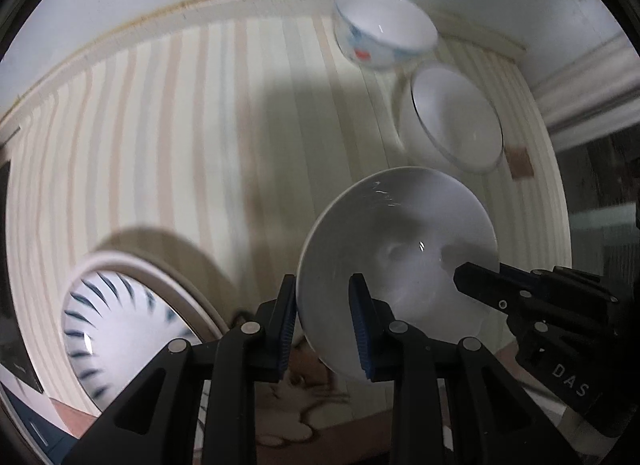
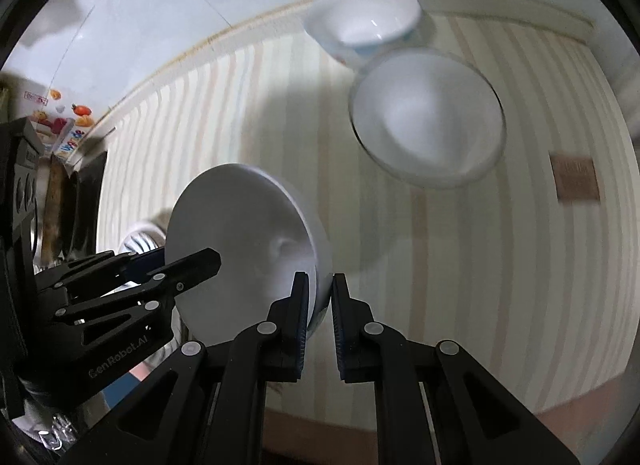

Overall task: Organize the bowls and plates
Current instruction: 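Lift the white bowls with both tools toward the other bowls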

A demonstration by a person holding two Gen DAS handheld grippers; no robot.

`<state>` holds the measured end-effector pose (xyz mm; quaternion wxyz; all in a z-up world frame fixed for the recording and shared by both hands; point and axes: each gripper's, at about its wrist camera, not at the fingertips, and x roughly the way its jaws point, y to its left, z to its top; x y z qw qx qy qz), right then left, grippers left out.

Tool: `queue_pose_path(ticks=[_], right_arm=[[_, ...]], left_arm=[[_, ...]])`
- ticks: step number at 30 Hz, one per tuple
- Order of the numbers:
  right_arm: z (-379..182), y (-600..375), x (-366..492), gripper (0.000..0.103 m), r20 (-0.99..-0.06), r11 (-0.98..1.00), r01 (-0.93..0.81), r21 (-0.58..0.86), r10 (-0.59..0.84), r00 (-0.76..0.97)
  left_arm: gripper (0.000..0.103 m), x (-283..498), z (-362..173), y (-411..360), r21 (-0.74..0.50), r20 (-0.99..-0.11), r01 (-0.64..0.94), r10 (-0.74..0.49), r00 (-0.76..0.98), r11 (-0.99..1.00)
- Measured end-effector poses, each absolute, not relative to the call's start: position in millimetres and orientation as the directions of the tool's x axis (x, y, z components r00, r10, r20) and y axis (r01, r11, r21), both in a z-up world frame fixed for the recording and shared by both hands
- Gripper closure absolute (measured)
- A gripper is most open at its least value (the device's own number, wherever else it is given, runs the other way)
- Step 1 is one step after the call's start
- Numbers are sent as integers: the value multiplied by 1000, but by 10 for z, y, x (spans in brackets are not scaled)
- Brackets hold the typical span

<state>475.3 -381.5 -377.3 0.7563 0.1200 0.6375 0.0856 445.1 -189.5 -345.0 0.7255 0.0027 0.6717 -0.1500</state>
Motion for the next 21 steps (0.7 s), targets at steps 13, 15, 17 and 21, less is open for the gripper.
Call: queue_pose_path(ticks=[13, 15, 17, 21], right_arm=[[-4328, -3936, 4417, 90, -955, 953, 79, 291, 284, 89], [-4355, -3915, 4423, 90, -955, 953, 81, 292, 285, 85], [-4380, -3906, 4430, 90, -955, 953, 81, 290, 284, 82], [-4411, -3990, 4419, 88, -951, 948, 84, 308, 304, 61]], left_arm=[[79, 4295, -3886, -2196, -149, -988, 251, -152, -8, 956], [79, 4302, -3884, -2225, -145, -989, 254, -148, -7, 956], [79, 4306, -3890, -2288, -140, -990, 262, -144, -3, 955], [79, 4302, -3837, -2258, -132, -991, 271, -132, -17, 953]])
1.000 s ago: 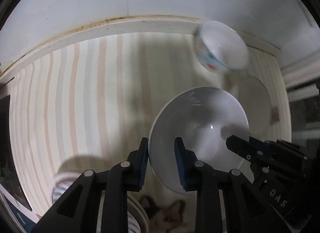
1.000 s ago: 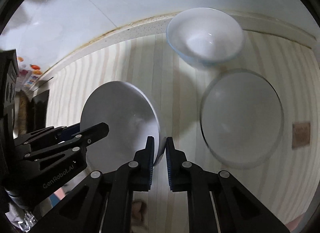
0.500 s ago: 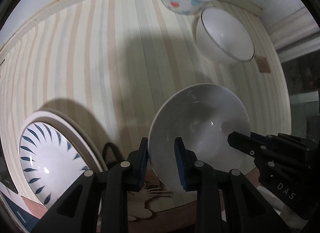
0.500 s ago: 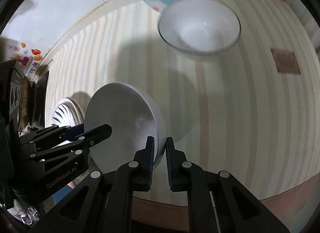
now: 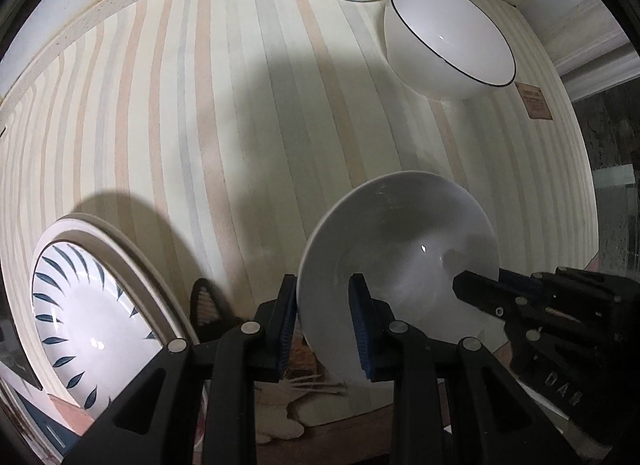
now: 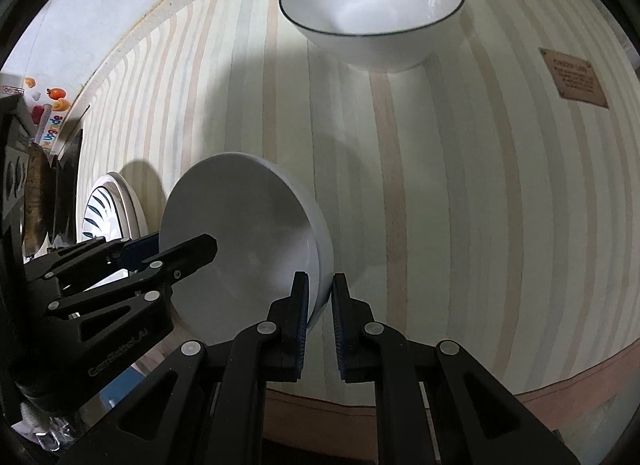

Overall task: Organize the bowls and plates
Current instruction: 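Lift the white bowls with both tools toward the other bowls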

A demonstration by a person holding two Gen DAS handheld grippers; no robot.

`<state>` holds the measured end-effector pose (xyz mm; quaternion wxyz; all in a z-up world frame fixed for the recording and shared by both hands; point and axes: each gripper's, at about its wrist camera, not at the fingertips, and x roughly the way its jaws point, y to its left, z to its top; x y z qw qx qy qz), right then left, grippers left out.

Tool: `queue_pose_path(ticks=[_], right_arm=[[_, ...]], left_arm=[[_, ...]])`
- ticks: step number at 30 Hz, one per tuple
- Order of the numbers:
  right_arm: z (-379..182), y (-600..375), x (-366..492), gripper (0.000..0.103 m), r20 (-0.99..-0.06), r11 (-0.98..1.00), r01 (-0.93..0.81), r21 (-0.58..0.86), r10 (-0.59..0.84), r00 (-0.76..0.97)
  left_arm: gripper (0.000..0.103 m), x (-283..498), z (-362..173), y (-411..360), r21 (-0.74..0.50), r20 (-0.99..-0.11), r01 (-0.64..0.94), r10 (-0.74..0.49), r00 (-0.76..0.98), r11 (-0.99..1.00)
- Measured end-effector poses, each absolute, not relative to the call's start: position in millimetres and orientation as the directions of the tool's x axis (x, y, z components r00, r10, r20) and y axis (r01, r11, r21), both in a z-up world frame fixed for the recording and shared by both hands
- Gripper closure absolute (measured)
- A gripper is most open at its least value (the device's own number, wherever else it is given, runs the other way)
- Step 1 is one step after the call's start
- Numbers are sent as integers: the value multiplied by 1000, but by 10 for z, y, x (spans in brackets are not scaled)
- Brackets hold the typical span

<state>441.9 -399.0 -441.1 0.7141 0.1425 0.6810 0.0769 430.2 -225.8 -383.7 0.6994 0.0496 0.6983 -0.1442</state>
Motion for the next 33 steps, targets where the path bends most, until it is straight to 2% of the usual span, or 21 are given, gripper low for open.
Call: queue_pose_path(ticks=[3, 6, 7, 8, 10, 15, 21, 24, 25, 26, 27, 29, 33], right_arm=[[-4351, -4093, 4456, 88, -936, 932, 96, 351, 349, 39], [-4124, -4308, 4471, 87, -917, 911, 113, 397, 388, 89], [-4068, -4369, 4481, 81, -914, 907, 122, 403, 392, 106], [-3963, -4496, 4518, 68, -907, 899, 141, 415, 397, 140], [-3835, -4697, 4606, 54, -896, 885, 175, 431, 396, 202], [-3766, -5143, 5037, 53, -887, 868, 260, 422, 337, 316], [-4042, -5278, 5461, 53, -892, 854, 304, 422, 333, 305], [-4169, -5257, 5571, 59, -902, 861, 304, 408, 328, 282], [-4217, -5236, 5598, 71, -906, 866, 300, 400, 325, 270], [-4264, -5213, 5607, 84, -911, 871, 297, 392, 321, 259], [-4307, -5222, 5618, 87, -914, 875, 293, 386, 320, 248], [-4342, -5198, 5649, 92, -910, 873, 287, 394, 328, 254], [-4343, -5127, 5701, 92, -923, 895, 268, 357, 295, 245]], left_arm=[[79, 4323, -3609, -2160, -140, -990, 259, -144, -3, 956], [79, 4455, -3194, -2086, -149, -981, 258, -175, 81, 954], [74, 4537, -3078, -2089, -159, -976, 257, -191, 105, 953], [71, 4621, -3008, -2106, -169, -971, 257, -205, 121, 952], [70, 4840, -2937, -2204, -174, -965, 255, -216, 151, 951], [70, 5351, -3148, -2550, -213, -962, 252, -247, 113, 944], [70, 5727, -3536, -3024, -201, -974, 306, -224, 39, 931], [70, 5767, -3695, -3125, -197, -977, 313, -212, 15, 929], [70, 5782, -3731, -3149, -200, -976, 311, -217, 20, 929], [75, 5767, -3764, -3165, -199, -976, 314, -216, 20, 928], [78, 5763, -3782, -3186, -204, -975, 317, -220, 17, 926], [80, 5761, -3814, -3238, -196, -976, 322, -215, 24, 926], [80, 5793, -3807, -3248, -197, -976, 316, -215, 25, 928]])
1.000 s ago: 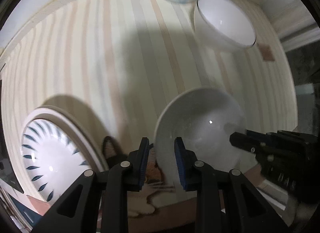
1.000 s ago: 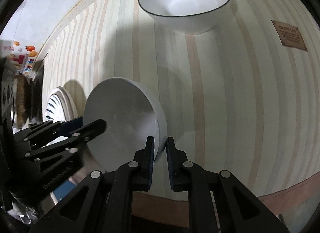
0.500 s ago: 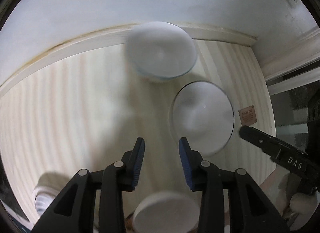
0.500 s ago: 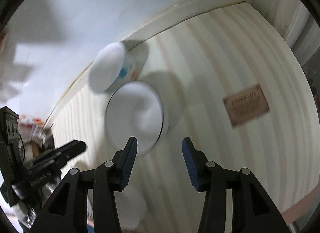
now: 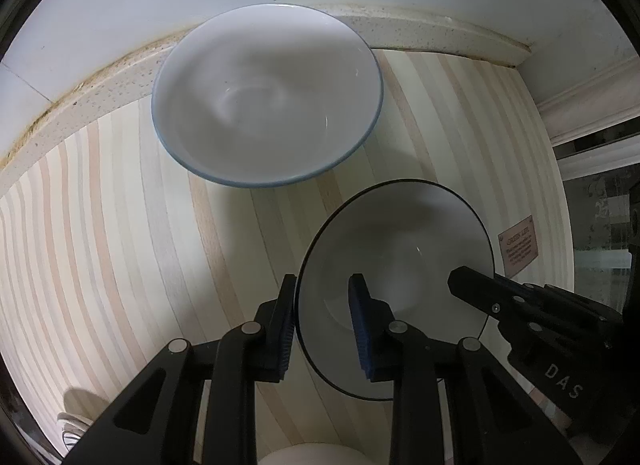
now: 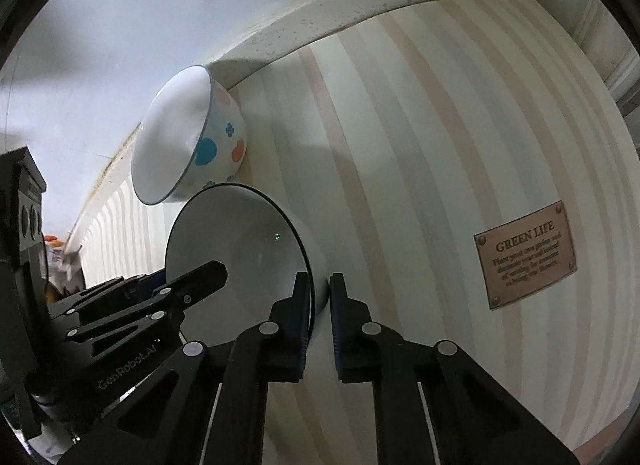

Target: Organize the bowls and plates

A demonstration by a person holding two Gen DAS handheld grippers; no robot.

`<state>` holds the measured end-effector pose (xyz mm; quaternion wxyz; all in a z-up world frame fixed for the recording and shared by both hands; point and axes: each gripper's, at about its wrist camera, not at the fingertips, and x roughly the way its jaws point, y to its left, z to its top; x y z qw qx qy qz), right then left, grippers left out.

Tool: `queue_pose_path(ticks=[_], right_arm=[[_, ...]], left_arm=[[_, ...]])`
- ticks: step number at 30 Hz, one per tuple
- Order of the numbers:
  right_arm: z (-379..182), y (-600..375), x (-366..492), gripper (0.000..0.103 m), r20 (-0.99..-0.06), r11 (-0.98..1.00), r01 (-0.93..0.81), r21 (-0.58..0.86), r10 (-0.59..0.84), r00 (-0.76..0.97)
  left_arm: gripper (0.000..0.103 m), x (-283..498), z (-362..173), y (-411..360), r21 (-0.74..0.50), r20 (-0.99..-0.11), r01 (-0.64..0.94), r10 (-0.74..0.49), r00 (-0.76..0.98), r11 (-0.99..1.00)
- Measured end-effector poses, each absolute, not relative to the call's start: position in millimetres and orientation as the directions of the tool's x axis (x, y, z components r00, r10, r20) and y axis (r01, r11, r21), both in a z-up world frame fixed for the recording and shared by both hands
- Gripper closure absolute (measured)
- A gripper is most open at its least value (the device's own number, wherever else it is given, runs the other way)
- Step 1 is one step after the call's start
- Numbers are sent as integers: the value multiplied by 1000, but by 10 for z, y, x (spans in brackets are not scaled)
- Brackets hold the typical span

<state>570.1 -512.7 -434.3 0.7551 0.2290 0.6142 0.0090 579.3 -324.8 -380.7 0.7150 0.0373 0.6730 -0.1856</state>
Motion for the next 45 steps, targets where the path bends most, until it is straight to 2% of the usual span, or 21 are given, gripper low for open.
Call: queue_pose_path(ticks=[8, 19, 24, 30, 38, 45], right_arm=[[-4153, -5058, 5654, 93, -913, 893, 246, 378, 315, 260], [-3388, -4784, 4987, 93, -881, 897, 145, 417, 360, 308], [-3336, -4491, 4582, 92, -885, 902, 112, 417, 375, 276], [-3624, -4221, 4251, 92, -898, 898, 119, 423, 398, 187], [-4018, -4127, 4225, 93, -921, 914, 133, 384, 369, 122], [-4132, -4169, 4259, 93, -927, 914, 157, 374, 362, 101]], left_arm=[[80, 5674, -3476, -3175, -194, -972, 322, -225, 64, 927], [80, 5049, -2746, -2786, -181, -959, 352, -245, 145, 918], [80, 4671, -2809, -2526, -171, -970, 353, -220, 104, 920], [80, 4474, -3102, -2340, -170, -981, 327, -192, 37, 930], [80, 4445, -3418, -2355, -143, -989, 323, -146, -15, 936], [80, 4421, -3504, -2458, -109, -994, 362, -110, -18, 926]])
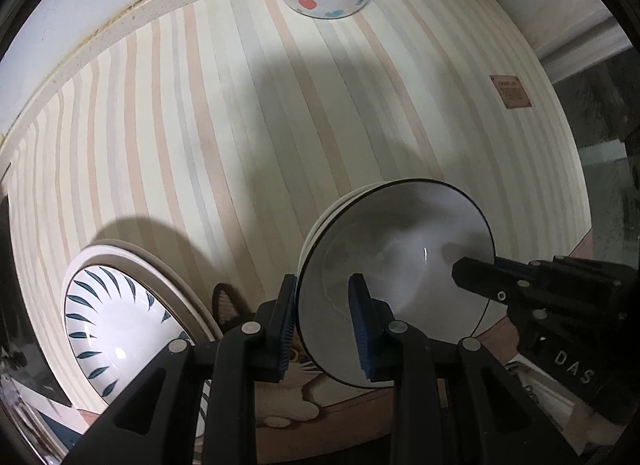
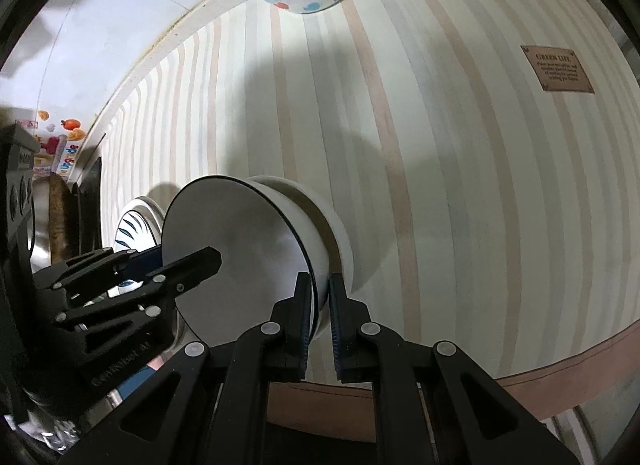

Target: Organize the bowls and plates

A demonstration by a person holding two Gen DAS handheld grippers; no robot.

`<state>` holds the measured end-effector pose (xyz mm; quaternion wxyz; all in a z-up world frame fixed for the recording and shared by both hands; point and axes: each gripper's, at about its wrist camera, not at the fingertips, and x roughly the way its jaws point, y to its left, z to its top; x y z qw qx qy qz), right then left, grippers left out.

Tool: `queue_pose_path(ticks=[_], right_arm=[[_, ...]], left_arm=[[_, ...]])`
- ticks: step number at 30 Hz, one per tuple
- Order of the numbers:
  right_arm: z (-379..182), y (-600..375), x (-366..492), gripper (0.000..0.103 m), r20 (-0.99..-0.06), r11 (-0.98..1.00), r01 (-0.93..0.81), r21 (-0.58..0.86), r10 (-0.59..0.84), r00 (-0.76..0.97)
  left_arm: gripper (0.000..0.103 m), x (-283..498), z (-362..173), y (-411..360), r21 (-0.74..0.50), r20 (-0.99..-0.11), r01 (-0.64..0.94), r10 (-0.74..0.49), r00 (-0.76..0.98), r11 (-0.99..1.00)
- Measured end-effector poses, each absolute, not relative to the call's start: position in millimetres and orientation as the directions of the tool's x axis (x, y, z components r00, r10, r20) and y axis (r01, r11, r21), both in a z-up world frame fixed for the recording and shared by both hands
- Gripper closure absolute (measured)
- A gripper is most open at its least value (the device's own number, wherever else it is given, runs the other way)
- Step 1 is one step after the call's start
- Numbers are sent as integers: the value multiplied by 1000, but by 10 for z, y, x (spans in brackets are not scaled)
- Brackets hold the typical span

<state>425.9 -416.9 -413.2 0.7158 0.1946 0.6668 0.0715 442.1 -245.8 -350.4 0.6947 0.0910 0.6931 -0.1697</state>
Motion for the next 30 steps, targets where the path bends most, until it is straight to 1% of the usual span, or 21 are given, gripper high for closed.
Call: queue_pose_path(ticks=[4, 10, 15, 19, 21, 22, 23, 24, 25, 26, 30], right_arm=[[-4127, -4141, 4294, 92, -930, 915, 166, 367, 356, 92], [-4104, -4141, 4322, 88, -936, 918, 182, 351, 343, 76], [-4104, -4122, 4321, 88, -940, 926, 165, 340, 335, 62], [-3981, -4194, 4339, 88, -927, 912, 164, 375, 370, 61], [-3764, -4301, 4391, 88, -913, 899, 162, 407, 392, 116], [-3671, -4359, 4429, 84, -905, 891, 167, 422, 402, 143], [-3575, -4435, 4496, 76, -894, 881, 174, 440, 412, 175], [-3482, -4509, 4581, 69, -883, 872, 176, 456, 418, 215], [-3424, -4566, 4658, 58, -874, 867, 178, 466, 419, 247], [-3371, -4648, 4786, 52, -865, 862, 187, 472, 412, 285], [-3377, -4882, 5378, 52, -842, 845, 219, 488, 390, 373]], left_arm=[[80, 4424, -3533, -2474, -103, -995, 370, -102, -22, 923], [80, 4412, -3512, -2466, -112, -994, 371, -108, -33, 922], [80, 4388, -3490, -2448, -110, -994, 376, -104, -37, 920], [80, 4407, -3212, -2355, -139, -989, 362, -147, -5, 922], [79, 4495, -3011, -2319, -157, -983, 353, -181, 34, 922], [78, 4589, -2902, -2310, -165, -978, 341, -198, 64, 925], [73, 4690, -2834, -2310, -177, -973, 328, -215, 85, 928], [69, 4814, -2780, -2314, -194, -967, 311, -236, 101, 930], [68, 4985, -2747, -2320, -205, -962, 290, -248, 118, 935], [68, 5104, -2741, -2326, -209, -959, 274, -252, 130, 939], [68, 5810, -2861, -2393, -214, -950, 198, -251, 184, 957]])
